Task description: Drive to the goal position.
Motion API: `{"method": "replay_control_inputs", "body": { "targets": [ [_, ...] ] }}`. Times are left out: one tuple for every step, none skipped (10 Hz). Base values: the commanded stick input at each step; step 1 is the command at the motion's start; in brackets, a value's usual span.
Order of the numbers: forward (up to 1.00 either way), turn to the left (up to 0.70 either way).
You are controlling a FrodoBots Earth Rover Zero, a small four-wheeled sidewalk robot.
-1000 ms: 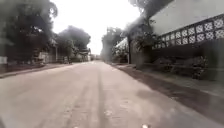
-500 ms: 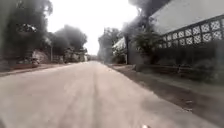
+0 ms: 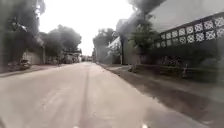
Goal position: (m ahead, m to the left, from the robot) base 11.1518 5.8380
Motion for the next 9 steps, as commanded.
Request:
{"method": "replay_control_inputs", "body": {
  "targets": [
    [0.85,0.0],
    [0.85,0.03],
    [0.85,0.11],
    [0.85,0.26],
    [0.85,0.29],
    [0.85,0.33],
    [0.85,0.17],
    [0.85,0.06],
    [0.85,0.07]
  ]
}}
